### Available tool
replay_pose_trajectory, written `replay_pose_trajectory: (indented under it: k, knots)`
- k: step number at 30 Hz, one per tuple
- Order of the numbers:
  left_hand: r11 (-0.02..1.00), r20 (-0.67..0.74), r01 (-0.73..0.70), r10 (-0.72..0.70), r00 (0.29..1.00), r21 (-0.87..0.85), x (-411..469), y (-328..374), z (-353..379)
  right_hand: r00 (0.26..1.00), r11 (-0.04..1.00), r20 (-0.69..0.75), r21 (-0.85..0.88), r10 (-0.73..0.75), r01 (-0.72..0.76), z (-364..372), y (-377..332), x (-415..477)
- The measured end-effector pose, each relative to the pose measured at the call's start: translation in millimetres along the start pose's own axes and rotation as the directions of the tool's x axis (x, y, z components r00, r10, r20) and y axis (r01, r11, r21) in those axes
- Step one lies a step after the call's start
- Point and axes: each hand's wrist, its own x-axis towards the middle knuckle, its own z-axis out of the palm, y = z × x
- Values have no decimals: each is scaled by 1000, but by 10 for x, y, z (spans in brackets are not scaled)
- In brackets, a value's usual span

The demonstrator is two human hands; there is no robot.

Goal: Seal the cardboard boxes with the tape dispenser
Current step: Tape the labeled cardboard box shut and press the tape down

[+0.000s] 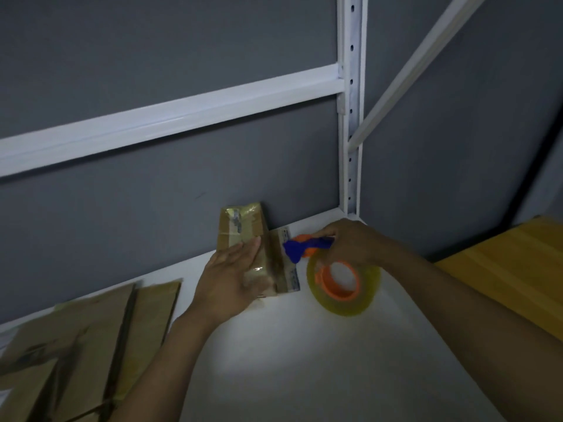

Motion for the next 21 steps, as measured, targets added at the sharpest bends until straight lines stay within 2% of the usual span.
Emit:
replay_pose_trajectory:
  k: [2, 4, 6, 8, 9, 11, 12, 13, 14, 15, 16, 17, 18, 19, 21]
  knots:
    - [993, -61, 40, -46, 997, -107, 101, -66, -62, 989, 909, 94, 392, 116, -144, -35, 119, -65]
    - [991, -105, 59, -72, 992, -122, 204, -179, -74, 969, 831, 175, 502, 172, -238, 33, 271, -92]
    - [984, -57, 89, -98, 993, -152, 267, -254, -48, 956, 822, 199, 492, 215, -287, 130, 420, -74]
    - [965, 27, 146, -144, 989, -216, 278, -235, -27, 959, 895, 152, 349, 238, -277, 199, 507, -35]
    - [961, 41, 158, -152, 987, -227, 278, -207, -24, 970, 941, 85, 236, 230, -243, 238, 514, -5]
    - [970, 33, 141, -138, 990, -199, 265, -150, -5, 969, 987, -193, 90, 152, -136, 335, 407, 42]
    - [977, 25, 125, -122, 992, -175, 253, -128, 10, 939, 991, -325, 110, 109, -77, 397, 279, 73]
    - [981, 22, 116, -114, 993, -153, 237, -119, 29, 919, 985, -381, 166, 106, -45, 463, 118, 104]
    - [983, 20, 118, -116, 993, -138, 217, -111, 40, 930, 964, -333, 255, 158, -73, 530, -59, 139]
    - [983, 21, 130, -129, 991, -131, 193, -103, 43, 950, 910, -194, 385, 244, -155, 594, -211, 170]
    - [982, 26, 144, -142, 990, -122, 167, -97, 36, 946, 798, 19, 533, 322, -282, 659, -337, 186]
    - [982, 31, 152, -149, 988, -109, 137, -93, 20, 921, 636, 219, 671, 321, -381, 723, -429, 174]
    - [984, 37, 154, -151, 988, -91, 104, -92, 0, 908, 489, 328, 766, 263, -418, 787, -461, 167]
    - [985, 40, 157, -155, 987, -75, 56, -95, -26, 911, 383, 358, 827, 205, -411, 851, -451, 170]
    - [982, 38, 177, -175, 984, -63, -44, -88, -59, 935, 207, 329, 914, 129, -350, 942, -411, 143]
